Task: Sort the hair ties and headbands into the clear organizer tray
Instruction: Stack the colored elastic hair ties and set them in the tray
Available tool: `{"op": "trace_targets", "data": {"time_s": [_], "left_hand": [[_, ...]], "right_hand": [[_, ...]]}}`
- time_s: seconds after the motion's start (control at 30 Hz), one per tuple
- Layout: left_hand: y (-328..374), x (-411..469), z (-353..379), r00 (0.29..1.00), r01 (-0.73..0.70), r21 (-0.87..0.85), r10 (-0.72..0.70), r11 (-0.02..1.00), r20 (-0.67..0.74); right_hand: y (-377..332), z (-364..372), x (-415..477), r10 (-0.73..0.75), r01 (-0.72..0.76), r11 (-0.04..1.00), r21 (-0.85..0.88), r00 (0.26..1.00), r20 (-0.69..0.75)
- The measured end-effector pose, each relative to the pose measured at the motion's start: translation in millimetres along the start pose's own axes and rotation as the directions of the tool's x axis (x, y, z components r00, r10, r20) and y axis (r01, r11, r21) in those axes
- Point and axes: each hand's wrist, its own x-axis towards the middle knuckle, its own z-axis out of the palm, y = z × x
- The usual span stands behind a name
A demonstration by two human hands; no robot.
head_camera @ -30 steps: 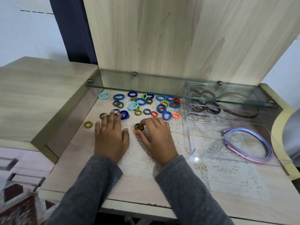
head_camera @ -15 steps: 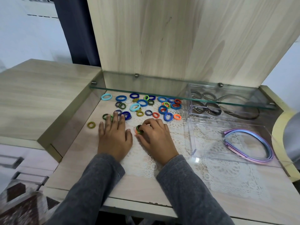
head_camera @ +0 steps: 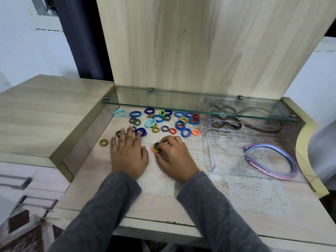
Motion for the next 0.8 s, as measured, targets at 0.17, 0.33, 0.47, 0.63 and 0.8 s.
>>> {"op": "trace_targets", "data": {"time_s": [0.17,0.33,0.47,0.63,0.8], "left_hand": [[1.1,-2.5,-3.7,1.0,-0.011,0.0,0.011,1.0,0.003],[1.3,-9.2,-12.9,0.992,-0.079,-0.009,0.078,0.997,-0.103],[0.7,-18.5,-13.5,0.877,-0.325,0.003,0.302,0.946,-0.374],[5.7,-22.2,-16.8,0.788,-0.487,0.024,0.451,0.873,-0.419],[29.2,-34.1,-24.5,0.917,-0.389,-0.241,0.348,0.889,-0.197]], "right_hand": [[2.2,-11.6,-7.9,0.006,-0.006,1.0,-0.021,1.0,0.017],[6.5,-23.5,-15.2,0.022,-0.017,0.997,-0.075,0.998,0.055],[6.5,-30.7,-20.0,0.029,-0.022,0.992,-0.125,0.998,0.055],[1.8,-42.5,-21.9,0.056,-0.041,0.989,-0.139,0.993,0.108],[1.9,-53.5,-19.1,0.046,-0.014,0.985,-0.172,0.982,0.183]]}}
